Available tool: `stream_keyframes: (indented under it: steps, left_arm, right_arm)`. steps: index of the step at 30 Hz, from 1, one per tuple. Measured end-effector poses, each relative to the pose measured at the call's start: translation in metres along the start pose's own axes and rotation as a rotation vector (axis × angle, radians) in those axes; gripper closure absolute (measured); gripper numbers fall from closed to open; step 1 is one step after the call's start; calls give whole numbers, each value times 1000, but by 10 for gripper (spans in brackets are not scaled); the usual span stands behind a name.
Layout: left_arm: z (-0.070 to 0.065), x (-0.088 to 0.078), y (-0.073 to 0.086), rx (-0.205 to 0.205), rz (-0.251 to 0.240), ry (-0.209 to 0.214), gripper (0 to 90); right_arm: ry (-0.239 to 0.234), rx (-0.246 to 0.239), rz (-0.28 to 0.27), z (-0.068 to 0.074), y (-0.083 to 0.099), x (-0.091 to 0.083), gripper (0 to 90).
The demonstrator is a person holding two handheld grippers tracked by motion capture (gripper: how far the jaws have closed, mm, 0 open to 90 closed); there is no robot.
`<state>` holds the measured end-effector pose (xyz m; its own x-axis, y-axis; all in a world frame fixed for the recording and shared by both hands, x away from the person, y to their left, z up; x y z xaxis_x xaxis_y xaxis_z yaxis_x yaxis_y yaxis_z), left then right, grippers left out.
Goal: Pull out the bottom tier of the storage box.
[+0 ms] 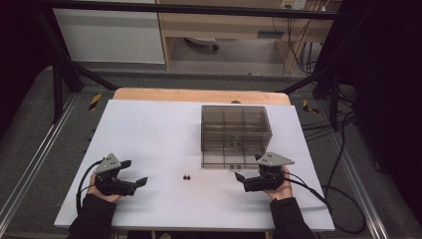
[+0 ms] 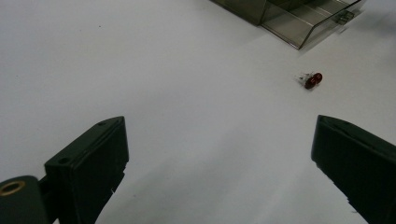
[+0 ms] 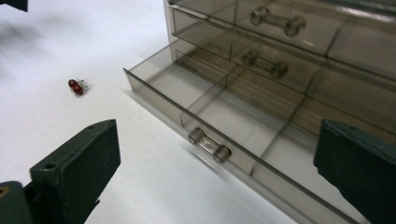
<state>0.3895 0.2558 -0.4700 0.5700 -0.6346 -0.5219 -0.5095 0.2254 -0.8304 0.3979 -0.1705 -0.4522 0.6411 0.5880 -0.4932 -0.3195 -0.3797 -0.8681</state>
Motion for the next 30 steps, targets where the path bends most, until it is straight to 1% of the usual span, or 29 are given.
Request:
stream_keyframes:
  steps: [3,7,10,12,15,18,19,22,26,28,30]
  left_arm:
    - [0,0,0,0,-1,1,37]
    - [-1,0,0,2,0,0,37]
    - [-1,0,0,3,-1,2,37]
    - [-1,0,0,3,0,4,37]
    - [-2,0,0,3,0,8,37]
    - [-2,0,0,3,1,10,37]
    - [-2,0,0,3,1,11,37]
    - [-3,0,0,4,4,10,37]
    - [-4,1,0,2,8,13,38]
    - [-4,2,0,1,10,13,37]
    - [-4,2,0,2,14,13,37]
  right_arm:
    - [-5,28,13,-3,4,-3,9]
    - [-29,43,22,-7,9,-6,6]
    - [-25,46,34,-10,13,-7,6]
    - [-30,53,31,-12,15,-9,6]
    - [-25,60,33,-15,17,-12,6]
    - [-15,56,55,-18,20,-13,6]
    - [-19,53,55,-17,21,-14,6]
    - [-39,64,49,-19,25,-17,6]
    - [-38,79,50,-22,29,-20,6]
    - [-37,73,51,-23,30,-21,6]
    - [-42,84,50,-25,32,-21,6]
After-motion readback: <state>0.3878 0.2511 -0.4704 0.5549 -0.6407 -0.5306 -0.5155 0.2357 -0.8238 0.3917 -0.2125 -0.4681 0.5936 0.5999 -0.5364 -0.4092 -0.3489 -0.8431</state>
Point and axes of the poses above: each handheld gripper's, and its own axes: x roughly forward along the jaws, y roughly out of its underside, z roughly to its left, the point moved 5 cm from there along x, roughly forward along the jaws, and after that the axes turned 6 degrees about -x, right-handed, at the moved point
